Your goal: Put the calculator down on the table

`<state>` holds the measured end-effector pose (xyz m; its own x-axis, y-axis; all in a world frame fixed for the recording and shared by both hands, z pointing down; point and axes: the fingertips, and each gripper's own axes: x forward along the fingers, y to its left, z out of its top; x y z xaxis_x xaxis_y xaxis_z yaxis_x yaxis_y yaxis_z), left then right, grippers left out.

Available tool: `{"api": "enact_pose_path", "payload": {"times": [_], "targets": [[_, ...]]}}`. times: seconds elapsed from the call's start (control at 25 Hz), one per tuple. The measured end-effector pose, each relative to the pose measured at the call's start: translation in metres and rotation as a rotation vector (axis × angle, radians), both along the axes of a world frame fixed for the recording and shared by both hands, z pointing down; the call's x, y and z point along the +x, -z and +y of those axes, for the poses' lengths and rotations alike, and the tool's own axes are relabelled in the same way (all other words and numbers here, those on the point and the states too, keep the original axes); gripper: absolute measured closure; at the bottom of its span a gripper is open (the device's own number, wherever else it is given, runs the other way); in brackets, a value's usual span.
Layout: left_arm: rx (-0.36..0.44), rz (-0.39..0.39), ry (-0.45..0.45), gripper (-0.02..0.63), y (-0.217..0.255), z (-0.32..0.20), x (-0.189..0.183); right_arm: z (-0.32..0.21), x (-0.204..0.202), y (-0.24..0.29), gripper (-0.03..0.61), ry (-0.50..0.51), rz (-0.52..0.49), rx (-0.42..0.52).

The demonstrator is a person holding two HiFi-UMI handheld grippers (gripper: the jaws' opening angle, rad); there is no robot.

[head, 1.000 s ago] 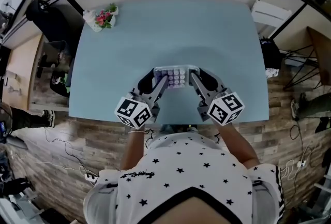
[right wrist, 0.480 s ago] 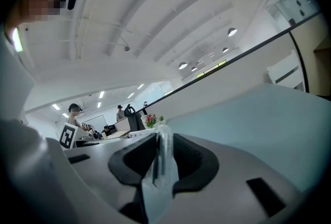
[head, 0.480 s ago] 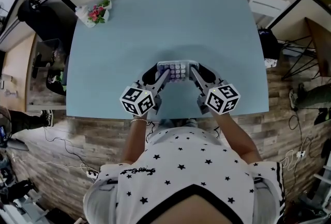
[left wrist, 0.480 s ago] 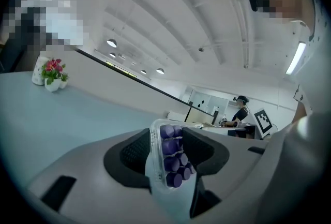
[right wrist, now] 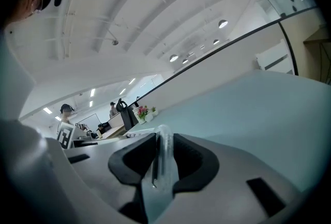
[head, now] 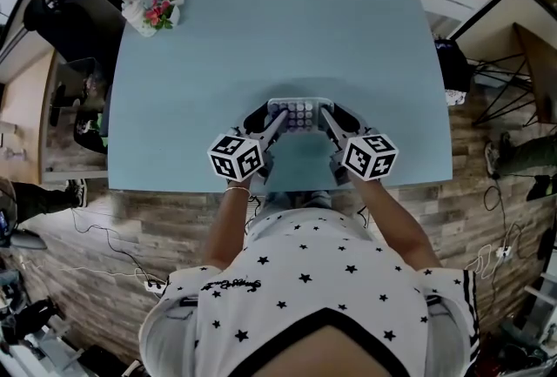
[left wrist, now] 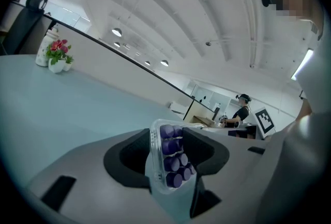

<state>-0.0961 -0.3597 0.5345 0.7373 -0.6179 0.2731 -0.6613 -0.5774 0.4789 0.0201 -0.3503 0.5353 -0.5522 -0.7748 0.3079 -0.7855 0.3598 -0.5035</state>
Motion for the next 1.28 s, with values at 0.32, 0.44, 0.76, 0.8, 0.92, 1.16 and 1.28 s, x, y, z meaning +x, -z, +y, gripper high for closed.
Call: {"api": "enact_pose_path", "payload": {"times": [0.32,0.44,0.76,0.8,0.92,1.16,1.28], "targets": [[-0.084,-0.013,0.002,0.407,-0.031,0.004,-0.001,0.003,-0.002,-0.029,0.48,-0.01,0.026,-0.077],[-0.104,-0.022,0.0,0.407,-0.04,0.003,0.0,0.003,-0.001,-0.039,0.479,-0.016,0.028,-0.103],[-0.147,-0.054,-0.005,0.405,-0.058,0.001,0.0,0.002,-0.002,-0.058,0.474,-0.025,0.038,-0.159],[-0.151,-0.062,-0.006,0.405,-0.059,0.001,0.0,0.002,-0.002,-0.06,0.474,-0.023,0.04,-0.163],[-0.158,-0.085,-0.014,0.405,-0.064,0.002,0.003,0.002,0.0,-0.067,0.472,-0.019,0.051,-0.178],[-0.172,-0.115,-0.022,0.405,-0.072,0.002,0.004,0.002,0.0,-0.077,0.469,-0.008,0.092,-0.197],[-0.171,-0.125,-0.017,0.405,-0.072,0.0,0.005,0.0,0.001,-0.078,0.468,-0.008,0.099,-0.2]]}}
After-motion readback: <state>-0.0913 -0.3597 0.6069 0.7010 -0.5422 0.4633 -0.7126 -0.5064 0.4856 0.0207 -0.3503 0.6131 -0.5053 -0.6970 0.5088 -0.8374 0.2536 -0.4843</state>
